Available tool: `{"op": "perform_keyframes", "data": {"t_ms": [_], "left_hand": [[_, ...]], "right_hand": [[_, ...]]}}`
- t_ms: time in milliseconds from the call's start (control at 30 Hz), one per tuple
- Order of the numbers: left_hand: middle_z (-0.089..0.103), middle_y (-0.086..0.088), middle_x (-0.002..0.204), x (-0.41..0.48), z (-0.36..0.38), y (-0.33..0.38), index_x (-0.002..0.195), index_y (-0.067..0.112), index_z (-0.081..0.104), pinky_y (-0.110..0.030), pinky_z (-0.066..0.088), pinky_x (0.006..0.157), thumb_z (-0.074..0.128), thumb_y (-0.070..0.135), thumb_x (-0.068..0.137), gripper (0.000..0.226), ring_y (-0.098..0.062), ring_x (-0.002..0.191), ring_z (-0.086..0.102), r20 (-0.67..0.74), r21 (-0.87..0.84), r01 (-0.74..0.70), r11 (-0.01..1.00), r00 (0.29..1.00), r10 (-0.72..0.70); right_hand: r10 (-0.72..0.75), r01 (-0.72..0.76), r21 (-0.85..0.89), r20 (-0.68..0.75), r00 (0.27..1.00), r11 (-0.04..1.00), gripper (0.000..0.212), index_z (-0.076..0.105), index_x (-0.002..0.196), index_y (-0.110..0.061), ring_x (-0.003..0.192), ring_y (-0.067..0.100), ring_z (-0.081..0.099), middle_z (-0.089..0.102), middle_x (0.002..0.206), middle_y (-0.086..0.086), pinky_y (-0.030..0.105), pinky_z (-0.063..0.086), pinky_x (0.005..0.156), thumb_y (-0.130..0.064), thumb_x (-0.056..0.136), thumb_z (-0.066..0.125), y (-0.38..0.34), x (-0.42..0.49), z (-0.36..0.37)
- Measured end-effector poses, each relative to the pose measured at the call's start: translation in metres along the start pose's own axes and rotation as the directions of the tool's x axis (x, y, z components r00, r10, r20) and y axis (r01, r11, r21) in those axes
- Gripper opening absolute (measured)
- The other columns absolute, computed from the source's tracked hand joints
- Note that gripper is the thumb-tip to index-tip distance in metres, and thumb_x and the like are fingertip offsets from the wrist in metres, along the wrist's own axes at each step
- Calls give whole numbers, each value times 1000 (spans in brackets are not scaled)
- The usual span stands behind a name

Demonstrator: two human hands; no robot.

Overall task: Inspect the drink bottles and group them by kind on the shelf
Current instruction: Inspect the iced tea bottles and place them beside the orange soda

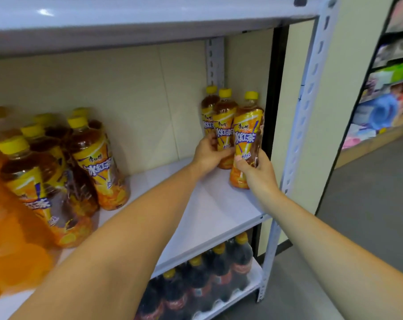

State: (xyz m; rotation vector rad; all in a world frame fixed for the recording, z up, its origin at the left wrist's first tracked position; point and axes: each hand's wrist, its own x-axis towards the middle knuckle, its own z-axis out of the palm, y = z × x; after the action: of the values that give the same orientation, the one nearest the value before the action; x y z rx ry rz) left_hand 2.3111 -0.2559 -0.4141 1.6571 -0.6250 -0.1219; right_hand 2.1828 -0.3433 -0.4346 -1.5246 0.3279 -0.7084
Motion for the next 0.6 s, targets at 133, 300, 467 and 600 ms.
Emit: {"op": "perform_keyframes", "data": {"t_ms": [133, 300, 467, 600], "left_hand": [[71, -17, 114, -1, 1, -2, 121, 8, 58, -40, 59, 90, 79, -6, 81, 46, -26, 99, 70, -43, -2, -26, 1000, 999, 26], [74, -4, 101, -53, -28, 7, 118, 11, 61, -32, 60, 82, 76, -6, 83, 42, -12, 86, 72, -29, -224, 49, 973, 998, -57], [71, -10, 118, -138, -72, 28, 131, 19, 50, -41, 58, 90, 75, 4, 85, 54, -23, 100, 72, 22, -338, 212, 917, 976, -217], [74, -15, 107, -210, -92, 45, 130, 15, 43, -49, 56, 90, 67, 10, 80, 56, -31, 93, 71, 75, -606, 288, 741, 949, -307]], "right_hand": [[34, -38, 49, 66, 997, 998, 37, 60, 131, -24, 95, 4, 71, 72, 114, -3, 20, 57, 79, -19, 95, 71, -2, -16, -6], [206, -243, 253, 166, 964, 936, 33, 65, 127, -23, 92, 18, 74, 76, 108, 3, 35, 60, 77, -20, 94, 68, -16, -38, -13], [320, -454, 430, 349, 881, 780, 50, 64, 127, -18, 85, 17, 75, 76, 102, 6, 30, 60, 65, -36, 82, 78, -43, -75, -11], [289, -533, 459, 500, 816, 711, 49, 63, 125, -21, 78, 17, 73, 73, 90, 3, 32, 59, 62, -32, 80, 77, -51, -111, -19]]}}
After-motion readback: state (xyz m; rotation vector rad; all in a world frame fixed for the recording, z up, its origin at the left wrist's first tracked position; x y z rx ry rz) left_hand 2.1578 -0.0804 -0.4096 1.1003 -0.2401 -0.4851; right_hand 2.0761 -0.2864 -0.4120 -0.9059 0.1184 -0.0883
